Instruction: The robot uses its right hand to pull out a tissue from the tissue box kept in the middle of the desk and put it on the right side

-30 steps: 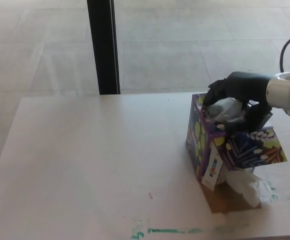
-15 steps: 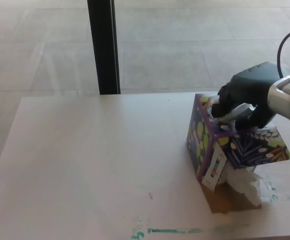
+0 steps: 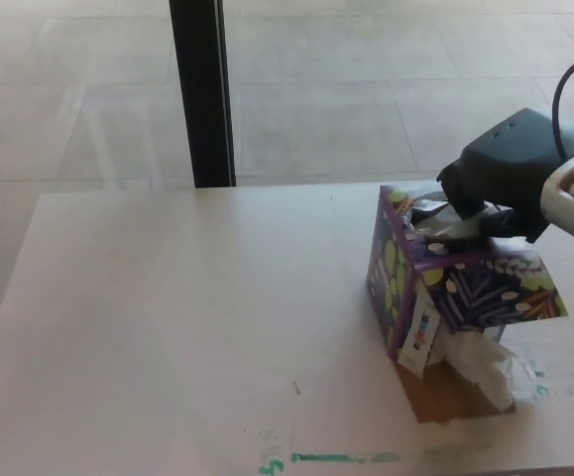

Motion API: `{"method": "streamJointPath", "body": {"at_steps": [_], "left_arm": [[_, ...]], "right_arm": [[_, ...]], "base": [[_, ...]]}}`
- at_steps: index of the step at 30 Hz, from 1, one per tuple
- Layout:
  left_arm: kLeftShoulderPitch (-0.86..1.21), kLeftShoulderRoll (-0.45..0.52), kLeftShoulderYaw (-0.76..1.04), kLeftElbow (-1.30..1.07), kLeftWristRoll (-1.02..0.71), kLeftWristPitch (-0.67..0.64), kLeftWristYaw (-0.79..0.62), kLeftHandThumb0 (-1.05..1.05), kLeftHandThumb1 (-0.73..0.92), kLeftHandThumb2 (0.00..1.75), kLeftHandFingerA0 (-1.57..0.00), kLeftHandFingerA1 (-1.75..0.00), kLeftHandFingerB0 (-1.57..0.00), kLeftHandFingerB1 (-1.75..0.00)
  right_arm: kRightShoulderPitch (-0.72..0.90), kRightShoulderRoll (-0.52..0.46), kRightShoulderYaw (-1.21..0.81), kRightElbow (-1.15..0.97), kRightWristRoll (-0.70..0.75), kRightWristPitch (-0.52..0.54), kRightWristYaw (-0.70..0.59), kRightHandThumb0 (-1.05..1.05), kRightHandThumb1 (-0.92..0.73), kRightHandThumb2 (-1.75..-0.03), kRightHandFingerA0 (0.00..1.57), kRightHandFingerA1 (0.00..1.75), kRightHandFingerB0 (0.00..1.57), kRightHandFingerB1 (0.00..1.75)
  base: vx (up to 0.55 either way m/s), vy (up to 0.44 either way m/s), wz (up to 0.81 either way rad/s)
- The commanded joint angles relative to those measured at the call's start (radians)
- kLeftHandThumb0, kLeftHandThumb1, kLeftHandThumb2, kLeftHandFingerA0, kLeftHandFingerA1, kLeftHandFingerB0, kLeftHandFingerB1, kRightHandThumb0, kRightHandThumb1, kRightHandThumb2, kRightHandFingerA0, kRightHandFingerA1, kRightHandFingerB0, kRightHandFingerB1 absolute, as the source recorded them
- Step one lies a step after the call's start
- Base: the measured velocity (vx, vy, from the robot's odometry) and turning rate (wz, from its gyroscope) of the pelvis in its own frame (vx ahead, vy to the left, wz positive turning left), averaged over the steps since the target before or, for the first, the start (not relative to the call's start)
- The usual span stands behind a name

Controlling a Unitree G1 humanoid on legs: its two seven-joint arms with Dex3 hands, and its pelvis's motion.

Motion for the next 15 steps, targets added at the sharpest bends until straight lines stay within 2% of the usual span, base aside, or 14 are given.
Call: {"method": "streamJointPath", "body": {"at_steps": [1, 2, 3, 4, 5, 6, 7, 8, 9, 11, 12, 13, 14, 15], "left_arm": [[0.011, 0.005, 0.002, 0.002, -0.009, -0.013, 0.01, -0.63, 0.91, 0.66, -0.59, -0.49, -0.54, -0.46], [0.015, 0.003, -0.003, 0.0, -0.003, -0.031, 0.012, -0.63, 0.91, 0.67, -0.58, -0.5, -0.56, -0.48], [0.017, 0.003, -0.005, -0.001, 0.0, -0.039, 0.013, -0.63, 0.91, 0.67, -0.58, -0.5, -0.56, -0.48], [0.011, 0.005, -0.016, 0.001, 0.01, -0.028, 0.02, -0.65, 0.9, 0.67, -0.59, -0.48, -0.56, -0.46], [0.01, 0.006, -0.017, 0.001, 0.011, -0.026, 0.021, -0.65, 0.9, 0.67, -0.59, -0.48, -0.56, -0.46], [0.009, 0.005, -0.01, 0.001, 0.003, -0.023, 0.014, -0.64, 0.9, 0.67, -0.56, -0.51, -0.53, -0.48], [0.003, 0.001, 0.008, 0.002, -0.018, -0.01, 0.006, -0.64, 0.89, 0.66, -0.6, -0.54, -0.56, -0.51], [0.002, 0.0, 0.01, 0.002, -0.02, -0.007, 0.009, -0.65, 0.88, 0.66, -0.59, -0.51, -0.56, -0.49], [0.003, 0.001, 0.002, 0.002, -0.012, -0.013, 0.006, -0.64, 0.92, 0.68, -0.52, -0.48, -0.51, -0.47], [0.001, 0.003, -0.007, 0.001, -0.002, -0.02, 0.008, -0.64, 0.91, 0.67, -0.57, -0.49, -0.56, -0.48], [-0.006, 0.003, -0.002, 0.002, -0.007, -0.01, 0.02, -0.65, 0.89, 0.67, -0.6, -0.49, -0.59, -0.48], [-0.009, 0.004, 0.0, 0.002, -0.009, -0.005, 0.024, -0.65, 0.89, 0.67, -0.6, -0.49, -0.59, -0.48], [-0.011, 0.005, 0.0, 0.002, -0.009, -0.007, 0.023, -0.64, 0.89, 0.67, -0.63, -0.49, -0.59, -0.48], [-0.012, 0.005, 0.001, 0.003, -0.009, -0.01, 0.023, -0.64, 0.89, 0.67, -0.63, -0.49, -0.59, -0.48]], "right_arm": [[0.016, -0.012, -0.028, 0.016, -0.074, -0.097, -0.189, -0.33, -0.54, -0.78, 0.78, 1.63, 0.75, 1.41], [0.03, -0.013, -0.037, 0.018, -0.082, -0.11, -0.276, -0.35, -0.48, -0.99, 0.91, 1.68, 0.69, 1.45], [0.036, -0.012, -0.042, 0.021, -0.088, -0.118, -0.316, -0.35, -0.48, -0.99, 0.91, 1.68, 0.69, 1.45], [0.044, -0.008, -0.051, 0.023, -0.083, -0.121, -0.346, -0.39, -0.51, -0.93, 1.03, 1.75, 0.69, 1.48], [0.045, -0.007, -0.053, 0.025, -0.083, -0.123, -0.351, -0.39, -0.51, -0.93, 1.03, 1.75, 0.69, 1.48], [0.049, -0.006, -0.057, 0.025, -0.08, -0.125, -0.362, -0.31, -0.54, -0.83, 0.87, 1.75, 0.75, 1.53], [0.063, -0.008, -0.061, 0.017, -0.088, -0.118, -0.387, -0.34, -0.6, -0.7, 0.88, 1.74, 0.75, 1.47], [0.068, -0.009, -0.059, 0.012, -0.098, -0.11, -0.395, -0.44, -0.48, -0.94, 1.17, 1.35, 0.88, 1.16], [0.075, -0.007, -0.057, 0.012, -0.106, -0.108, -0.421, -0.42, -0.47, -0.94, 1.18, 1.34, 0.89, 1.09], [0.085, -0.006, -0.058, 0.017, -0.114, -0.109, -0.461, -0.41, -0.48, -0.95, 1.18, 1.33, 0.88, 1.08], [0.091, -0.006, -0.052, 0.018, -0.13, -0.095, -0.477, -0.31, -0.55, -0.74, 0.9, 1.75, 0.82, 1.29], [0.091, -0.005, -0.05, 0.021, -0.136, -0.088, -0.484, -0.31, -0.55, -0.74, 0.9, 1.75, 0.82, 1.29], [0.094, -0.006, -0.049, 0.023, -0.138, -0.084, -0.484, -0.29, -0.48, -0.81, 0.93, 1.75, 0.8, 1.45], [0.099, -0.007, -0.047, 0.026, -0.142, -0.078, -0.484, -0.29, -0.48, -0.81, 0.93, 1.75, 0.8, 1.45]], "base": [[0.0, 0.0, 0.0], [0.0, 0.0, 0.0], [0.0, 0.0, 0.0], [0.0, 0.0, 0.0], [0.0, 0.0, 0.0], [0.0, 0.0, 0.0], [0.0, 0.0, 0.0], [0.0, 0.0, 0.0], [0.0, 0.0, 0.0], [0.0, 0.0, 0.0], [0.0, 0.0, 0.0], [0.0, 0.0, 0.0], [0.0, 0.0, 0.0], [0.0, 0.0, 0.0]]}}
